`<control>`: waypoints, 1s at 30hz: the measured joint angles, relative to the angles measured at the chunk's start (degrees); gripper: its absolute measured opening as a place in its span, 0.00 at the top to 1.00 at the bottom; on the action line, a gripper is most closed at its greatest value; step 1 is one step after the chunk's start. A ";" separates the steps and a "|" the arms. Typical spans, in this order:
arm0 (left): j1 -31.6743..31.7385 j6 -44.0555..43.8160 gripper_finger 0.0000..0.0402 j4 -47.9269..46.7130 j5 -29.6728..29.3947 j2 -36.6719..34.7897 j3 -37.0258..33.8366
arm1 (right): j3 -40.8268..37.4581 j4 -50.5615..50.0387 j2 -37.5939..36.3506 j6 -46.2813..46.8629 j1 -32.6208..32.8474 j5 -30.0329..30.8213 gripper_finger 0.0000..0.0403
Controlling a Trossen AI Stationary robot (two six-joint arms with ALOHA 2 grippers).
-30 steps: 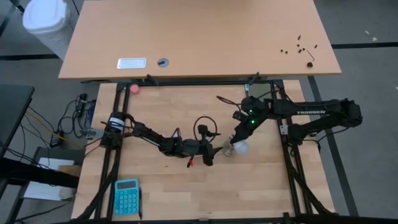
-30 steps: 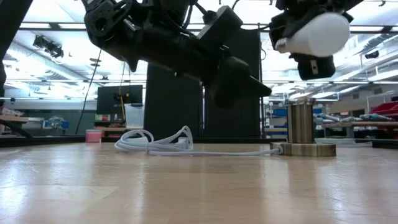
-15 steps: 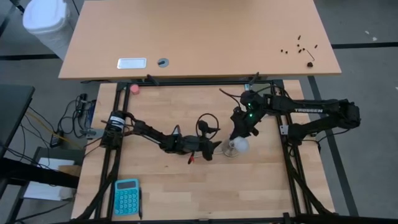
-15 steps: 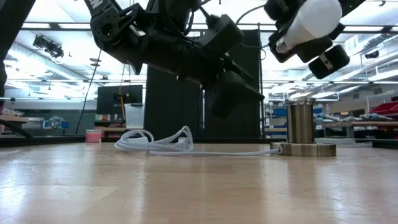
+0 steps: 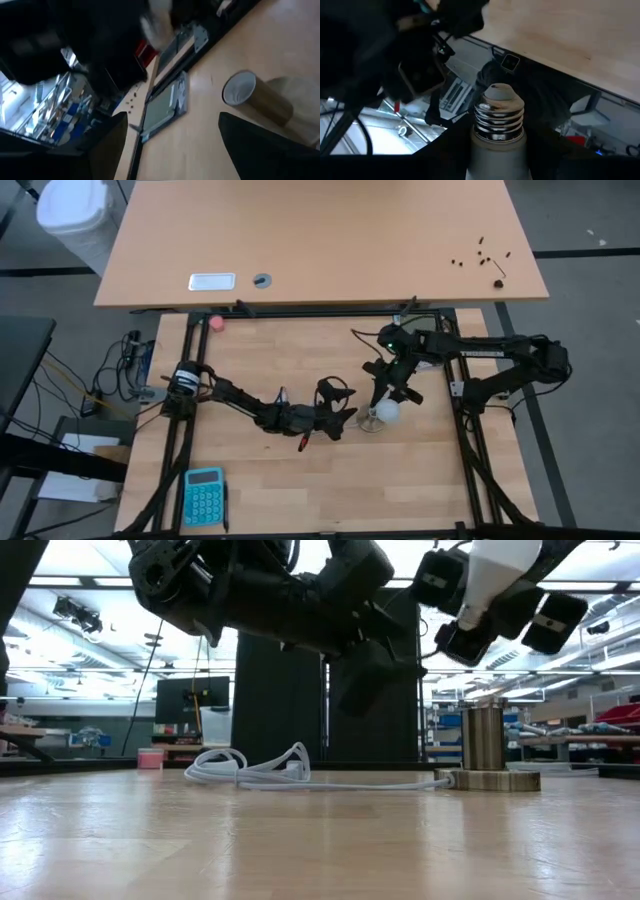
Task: Screw lightbulb
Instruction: Insert the lightbulb into the lamp holder
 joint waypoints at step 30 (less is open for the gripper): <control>-2.20 -2.22 0.20 2.71 3.97 -0.02 0.02 | -8.55 7.19 7.81 -23.60 -5.60 -4.29 0.61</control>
